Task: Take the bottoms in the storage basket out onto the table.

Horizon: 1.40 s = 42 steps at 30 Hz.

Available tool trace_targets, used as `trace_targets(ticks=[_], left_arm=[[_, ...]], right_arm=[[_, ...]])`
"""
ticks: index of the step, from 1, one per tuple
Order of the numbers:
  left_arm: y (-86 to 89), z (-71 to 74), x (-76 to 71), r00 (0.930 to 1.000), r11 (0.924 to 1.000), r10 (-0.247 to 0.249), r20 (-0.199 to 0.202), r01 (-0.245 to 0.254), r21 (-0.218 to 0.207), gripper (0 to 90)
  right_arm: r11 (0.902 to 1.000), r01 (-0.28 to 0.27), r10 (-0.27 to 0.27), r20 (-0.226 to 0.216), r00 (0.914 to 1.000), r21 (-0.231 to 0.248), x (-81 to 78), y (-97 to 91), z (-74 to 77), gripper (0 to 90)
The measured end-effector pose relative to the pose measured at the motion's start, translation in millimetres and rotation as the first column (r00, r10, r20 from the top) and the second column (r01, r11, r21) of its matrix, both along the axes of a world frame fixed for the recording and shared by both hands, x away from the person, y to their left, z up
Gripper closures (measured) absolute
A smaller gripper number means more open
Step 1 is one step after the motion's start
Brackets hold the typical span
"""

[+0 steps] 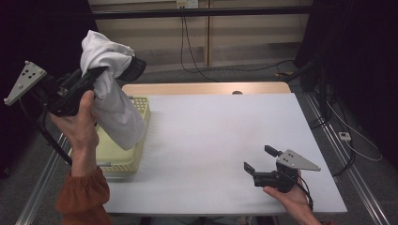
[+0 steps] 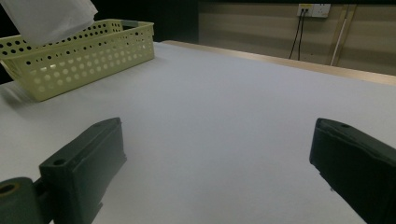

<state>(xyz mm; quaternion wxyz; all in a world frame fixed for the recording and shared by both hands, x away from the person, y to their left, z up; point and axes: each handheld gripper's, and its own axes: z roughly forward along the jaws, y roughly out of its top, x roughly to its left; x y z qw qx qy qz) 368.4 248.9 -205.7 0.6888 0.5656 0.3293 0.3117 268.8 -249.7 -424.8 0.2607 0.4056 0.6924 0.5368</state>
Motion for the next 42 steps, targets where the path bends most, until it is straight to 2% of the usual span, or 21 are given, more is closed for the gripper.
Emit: trace_targets(ticks=[4, 9, 12, 24, 28, 33, 34, 38, 42], left_arm=[[-10.1, 1.1, 2.6, 0.9999, 0.9997, -0.015, -0.002, 0.015, 0.018, 77.8], [-23.1, 1.9, 4.6, 0.9989, 0.9988, -0.045, -0.009, 0.045, 0.017, 77.7], [-29.6, 1.1, 4.1, 0.9979, 0.9979, -0.064, -0.008, 0.064, 0.0, 77.7], [-54.1, 0.6, 10.9, 0.9933, 0.9936, -0.112, -0.029, 0.112, 0.014, 77.8], [-61.7, 1.2, 13.3, 0.992, 0.9922, -0.12, -0.038, 0.121, 0.028, 77.7], [-69.4, 1.5, 15.8, 0.9901, 0.9907, -0.132, -0.048, 0.133, 0.028, 77.6], [-71.5, 1.3, 16.0, 0.9897, 0.9907, -0.134, -0.051, 0.135, 0.017, 77.6], [-75.8, 0.2, 17.1, 0.9883, 0.9891, -0.142, -0.057, 0.144, 0.033, 77.6], [-82.4, 0.6, 17.6, 0.9867, 0.9879, -0.151, -0.06, 0.153, 0.028, 77.6]], right_arm=[[1.0, -0.001, 0.001, 0.0, 1.0, 0.0, 0.5, 0.1, -0.2, 3.0], [1.0, -0.002, 0.002, 0.0, 1.0, -0.002, 0.3, -0.2, -0.1, 3.0], [1.0, 0.0, 0.0, 0.001, 1.0, 0.002, 0.1, -1.2, 0.1, 3.0], [1.0, -0.003, 0.003, 0.001, 1.0, 0.0, -0.7, -0.8, 0.3, 3.0], [1.0, -0.004, 0.004, 0.001, 1.0, 0.0, -0.7, -0.7, 0.3, 3.0], [1.0, -0.003, 0.003, 0.002, 1.0, 0.001, -0.9, -1.0, 0.4, 3.0], [1.0, -0.006, 0.006, 0.002, 1.0, 0.002, -0.9, -1.0, 0.4, 3.0], [1.0, -0.005, 0.005, 0.002, 1.0, 0.002, -0.9, -1.0, 0.4, 3.0], [1.0, -0.005, 0.005, 0.0, 1.0, 0.002, -0.8, -0.9, 0.3, 3.0]])
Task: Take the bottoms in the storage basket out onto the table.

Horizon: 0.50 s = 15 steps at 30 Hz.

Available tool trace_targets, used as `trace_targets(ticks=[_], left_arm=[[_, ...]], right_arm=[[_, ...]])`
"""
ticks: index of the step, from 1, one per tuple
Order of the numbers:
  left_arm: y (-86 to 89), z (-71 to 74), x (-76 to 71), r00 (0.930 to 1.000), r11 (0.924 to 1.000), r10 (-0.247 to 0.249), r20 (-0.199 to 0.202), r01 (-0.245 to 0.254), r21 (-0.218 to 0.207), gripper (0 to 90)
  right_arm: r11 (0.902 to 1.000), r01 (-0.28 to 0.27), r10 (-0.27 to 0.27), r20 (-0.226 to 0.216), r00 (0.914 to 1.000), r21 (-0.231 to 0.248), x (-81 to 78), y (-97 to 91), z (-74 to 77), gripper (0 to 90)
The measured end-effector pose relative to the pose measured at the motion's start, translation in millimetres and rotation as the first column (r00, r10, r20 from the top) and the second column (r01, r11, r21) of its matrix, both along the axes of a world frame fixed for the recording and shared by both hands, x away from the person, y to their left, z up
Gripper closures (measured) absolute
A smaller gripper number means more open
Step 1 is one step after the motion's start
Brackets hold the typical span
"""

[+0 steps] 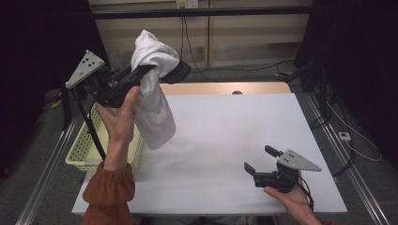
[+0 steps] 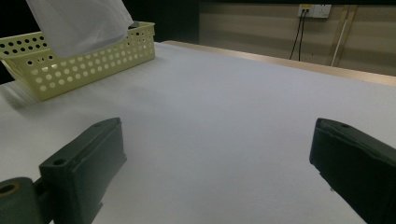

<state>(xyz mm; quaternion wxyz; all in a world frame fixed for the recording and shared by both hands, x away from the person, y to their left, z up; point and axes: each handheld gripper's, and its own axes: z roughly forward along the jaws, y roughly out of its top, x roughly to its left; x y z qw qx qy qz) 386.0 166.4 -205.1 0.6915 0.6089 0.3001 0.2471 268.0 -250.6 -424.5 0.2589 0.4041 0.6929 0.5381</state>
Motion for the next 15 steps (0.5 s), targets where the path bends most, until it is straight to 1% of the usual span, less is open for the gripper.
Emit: trace_targets(ticks=[1, 3, 10, 12, 14, 15], left_arm=[[-1.2, 0.1, 0.1, 1.0, 0.9998, -0.003, 0.003, 0.003, 0.018, 77.6], [-4.6, -0.2, 0.3, 1.0, 0.9999, -0.007, 0.005, 0.007, 0.012, 77.6], [-15.0, -1.0, 3.2, 0.9997, 0.9994, -0.024, -0.001, 0.024, 0.025, 77.7], [-17.5, -1.8, 3.7, 0.9995, 0.9994, -0.031, -0.004, 0.031, 0.014, 77.6], [-19.8, -2.7, 4.3, 0.9994, 0.9992, -0.033, -0.007, 0.033, 0.022, 77.7], [-22.3, -3.4, 4.8, 0.9993, 0.9992, -0.035, -0.011, 0.036, 0.018, 77.7]], right_arm=[[1.0, -0.001, 0.001, 0.0, 1.0, 0.0, 0.1, 0.1, 0.0, 3.0], [1.0, 0.0, 0.0, 0.0, 1.0, -0.004, 0.0, 0.4, 0.0, 3.0], [1.0, -0.002, 0.002, 0.0, 1.0, 0.0, 0.0, -0.1, -0.2, 3.0], [1.0, -0.004, 0.004, -0.001, 1.0, 0.001, -0.1, 0.1, -0.1, 3.0], [1.0, -0.004, 0.004, 0.0, 1.0, -0.002, -0.1, 0.2, -0.1, 3.0], [1.0, -0.006, 0.006, -0.001, 1.0, 0.001, -0.1, 0.3, -0.2, 3.0]])
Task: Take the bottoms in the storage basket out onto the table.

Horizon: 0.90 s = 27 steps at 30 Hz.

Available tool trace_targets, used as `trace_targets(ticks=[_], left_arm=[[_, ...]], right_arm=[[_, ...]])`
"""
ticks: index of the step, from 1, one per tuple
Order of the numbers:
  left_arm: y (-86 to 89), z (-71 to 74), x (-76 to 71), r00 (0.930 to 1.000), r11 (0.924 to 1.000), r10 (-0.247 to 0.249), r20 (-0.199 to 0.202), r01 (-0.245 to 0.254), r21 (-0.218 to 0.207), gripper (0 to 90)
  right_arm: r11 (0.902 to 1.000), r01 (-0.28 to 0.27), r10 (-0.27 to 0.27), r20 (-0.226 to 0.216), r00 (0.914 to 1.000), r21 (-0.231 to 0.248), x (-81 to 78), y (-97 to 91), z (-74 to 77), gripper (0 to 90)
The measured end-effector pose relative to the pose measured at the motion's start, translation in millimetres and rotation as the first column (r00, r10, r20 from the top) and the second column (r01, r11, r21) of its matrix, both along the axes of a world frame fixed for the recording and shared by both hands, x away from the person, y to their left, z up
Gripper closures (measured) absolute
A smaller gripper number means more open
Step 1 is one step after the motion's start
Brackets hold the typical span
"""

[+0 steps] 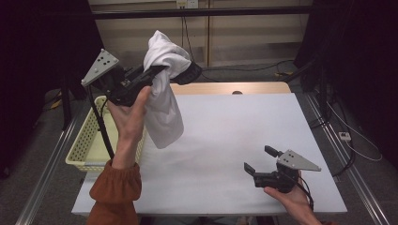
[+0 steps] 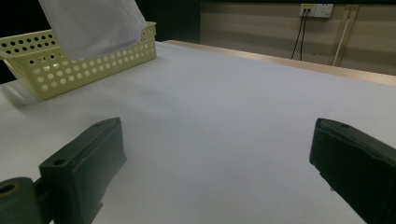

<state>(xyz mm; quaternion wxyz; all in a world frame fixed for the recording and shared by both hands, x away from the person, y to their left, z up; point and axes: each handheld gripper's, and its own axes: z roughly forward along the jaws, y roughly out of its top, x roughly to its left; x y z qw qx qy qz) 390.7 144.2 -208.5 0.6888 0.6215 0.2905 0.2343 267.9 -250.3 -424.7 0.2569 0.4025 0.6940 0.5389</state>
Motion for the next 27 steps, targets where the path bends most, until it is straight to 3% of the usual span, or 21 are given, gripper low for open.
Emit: trace_targets(ticks=[16, 27], left_arm=[[-25.7, -5.5, 5.8, 0.9988, 0.9984, -0.049, 0.003, 0.049, 0.03, 77.8], [-47.9, -13.2, 12.5, 0.9977, 0.9967, -0.063, -0.023, 0.064, 0.05, 77.8]], right_arm=[[1.0, 0.002, -0.002, 0.001, 1.0, -0.001, -0.1, -0.4, 0.0, 3.0], [1.0, 0.001, -0.001, 0.001, 1.0, -0.001, -0.6, -0.8, 0.3, 3.0]])
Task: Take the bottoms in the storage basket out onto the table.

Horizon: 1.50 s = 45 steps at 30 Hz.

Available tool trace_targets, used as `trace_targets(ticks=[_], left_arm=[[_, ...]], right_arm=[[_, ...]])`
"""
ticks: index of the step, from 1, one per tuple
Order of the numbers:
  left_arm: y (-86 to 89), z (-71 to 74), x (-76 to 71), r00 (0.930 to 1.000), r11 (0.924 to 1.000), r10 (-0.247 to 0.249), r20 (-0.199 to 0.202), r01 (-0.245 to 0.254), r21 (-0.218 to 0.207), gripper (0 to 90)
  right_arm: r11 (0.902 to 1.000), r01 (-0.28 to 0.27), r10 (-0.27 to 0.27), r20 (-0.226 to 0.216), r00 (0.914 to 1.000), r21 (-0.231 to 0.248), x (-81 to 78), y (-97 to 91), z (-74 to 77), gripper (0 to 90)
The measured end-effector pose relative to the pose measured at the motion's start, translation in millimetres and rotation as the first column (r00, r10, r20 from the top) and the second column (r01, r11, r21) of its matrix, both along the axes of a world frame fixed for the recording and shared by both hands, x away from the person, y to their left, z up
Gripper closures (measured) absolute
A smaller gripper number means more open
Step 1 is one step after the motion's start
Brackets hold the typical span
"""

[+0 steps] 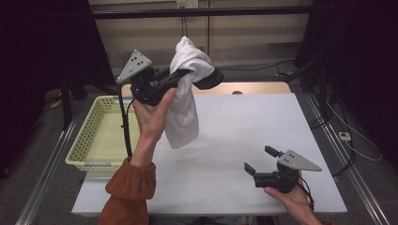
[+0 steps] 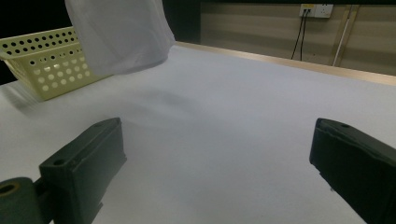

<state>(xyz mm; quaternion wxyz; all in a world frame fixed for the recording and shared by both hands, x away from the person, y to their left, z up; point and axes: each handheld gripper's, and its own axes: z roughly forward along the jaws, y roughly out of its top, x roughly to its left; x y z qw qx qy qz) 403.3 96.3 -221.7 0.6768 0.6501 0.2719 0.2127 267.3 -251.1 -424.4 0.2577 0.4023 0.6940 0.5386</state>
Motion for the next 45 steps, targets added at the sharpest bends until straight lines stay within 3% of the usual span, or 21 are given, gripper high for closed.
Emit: trace_targets(ticks=[9, 13, 21, 32, 36, 45], left_arm=[[-12.1, -6.4, 8.1, 0.9998, 0.9999, -0.005, -0.02, 0.005, 0.011, 77.8], [-17.7, -10.0, 6.6, 0.9999, 0.999, 0.004, -0.013, -0.003, 0.045, 77.8], [-28.3, -20.4, 12.8, 0.9991, 0.9992, -0.029, -0.032, 0.03, 0.027, 77.7], [-41.4, -41.9, 19.3, 0.9966, 0.9968, -0.032, -0.076, 0.037, 0.07, 77.7], [-46.8, -47.4, 16.2, 0.9961, 0.9923, -0.035, -0.081, 0.044, 0.115, 77.7], [-48.4, -62.7, 19.0, 0.9927, 0.9905, -0.039, -0.114, 0.054, 0.126, 77.5]], right_arm=[[1.0, 0.0, 0.0, 0.0, 1.0, 0.0, -0.1, -0.2, 0.0, 3.0], [1.0, -0.002, 0.002, -0.001, 1.0, 0.0, -0.4, -0.2, 0.1, 3.0], [1.0, -0.003, 0.003, -0.002, 1.0, -0.001, -0.4, -0.1, 0.0, 3.0], [1.0, -0.001, 0.001, -0.003, 1.0, 0.0, -0.3, -0.4, -0.1, 2.9], [1.0, 0.0, 0.0, -0.004, 1.0, 0.0, -0.3, -0.6, -0.3, 2.9], [1.0, -0.001, 0.001, -0.007, 1.0, 0.0, -0.2, 0.0, -0.5, 2.9]])
